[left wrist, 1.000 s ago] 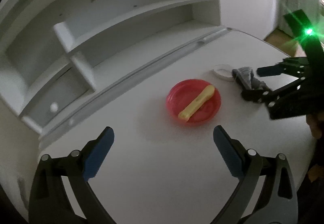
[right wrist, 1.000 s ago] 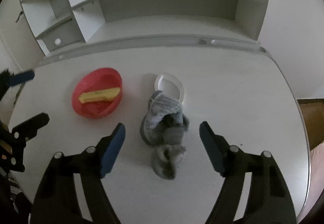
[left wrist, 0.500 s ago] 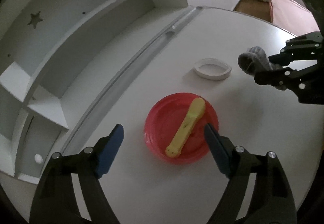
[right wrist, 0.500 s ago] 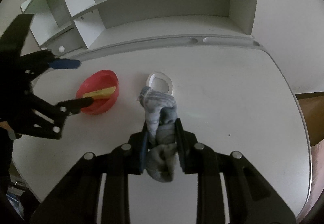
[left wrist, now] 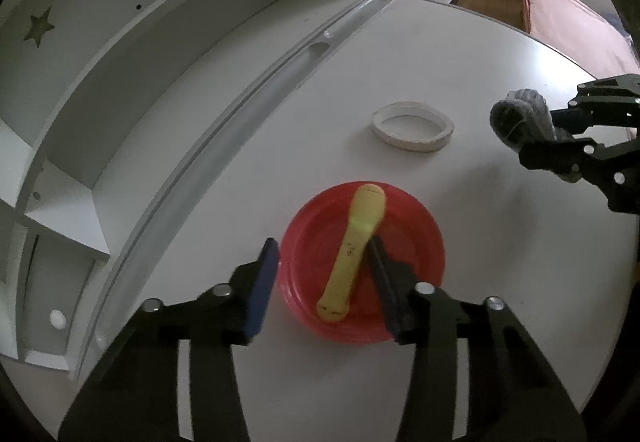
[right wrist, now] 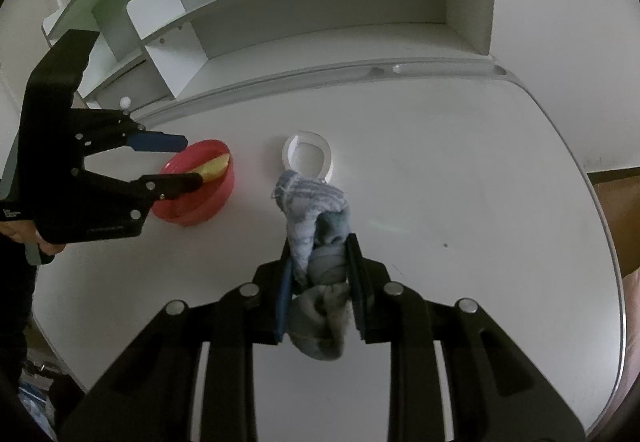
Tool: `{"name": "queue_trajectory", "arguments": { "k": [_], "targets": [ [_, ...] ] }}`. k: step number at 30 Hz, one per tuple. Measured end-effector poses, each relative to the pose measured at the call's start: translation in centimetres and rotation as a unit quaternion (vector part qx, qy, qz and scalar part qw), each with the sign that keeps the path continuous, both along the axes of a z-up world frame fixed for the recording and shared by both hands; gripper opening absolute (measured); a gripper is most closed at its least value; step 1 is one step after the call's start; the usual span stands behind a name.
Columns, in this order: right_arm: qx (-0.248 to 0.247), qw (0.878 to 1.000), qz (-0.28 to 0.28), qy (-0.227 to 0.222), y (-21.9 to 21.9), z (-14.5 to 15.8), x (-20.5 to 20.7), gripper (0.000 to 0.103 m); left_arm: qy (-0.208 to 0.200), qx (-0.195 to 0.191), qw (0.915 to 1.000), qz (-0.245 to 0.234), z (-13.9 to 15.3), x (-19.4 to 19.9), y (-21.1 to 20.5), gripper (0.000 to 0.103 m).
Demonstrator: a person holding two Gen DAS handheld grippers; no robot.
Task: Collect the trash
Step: 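Grasp the grey sock with the right tool while the left tool grasps the yellow stick on the red plate, then carry the sock and yellow stick to the black bin and release both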
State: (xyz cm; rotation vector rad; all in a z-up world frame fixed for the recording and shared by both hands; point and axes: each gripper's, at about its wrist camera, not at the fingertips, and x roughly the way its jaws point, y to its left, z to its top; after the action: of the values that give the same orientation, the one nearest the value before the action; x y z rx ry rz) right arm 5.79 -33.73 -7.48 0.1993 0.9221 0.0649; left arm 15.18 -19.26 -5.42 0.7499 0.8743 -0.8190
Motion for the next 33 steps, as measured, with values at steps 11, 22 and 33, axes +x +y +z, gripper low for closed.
{"name": "queue_trajectory", "arguments": {
  "k": [11,22,33],
  "targets": [
    [0.005,1.000,-0.019,-0.007,-1.1,0.6,-1.4,0.025,-0.008,0.008,0.9999,0.004,0.5,-0.4,-0.6,0.028],
    [0.011,1.000,-0.026,-0.005,-1.4,0.4,-1.6,0.025,-0.001,0.010,0.9999,0.006,0.1,-1.1,-1.5,0.037],
    [0.015,0.999,-0.039,-0.018,-1.9,1.0,-2.2,0.025,-0.002,0.008,0.9994,0.035,0.2,-1.4,-1.5,0.012]
  ]
}}
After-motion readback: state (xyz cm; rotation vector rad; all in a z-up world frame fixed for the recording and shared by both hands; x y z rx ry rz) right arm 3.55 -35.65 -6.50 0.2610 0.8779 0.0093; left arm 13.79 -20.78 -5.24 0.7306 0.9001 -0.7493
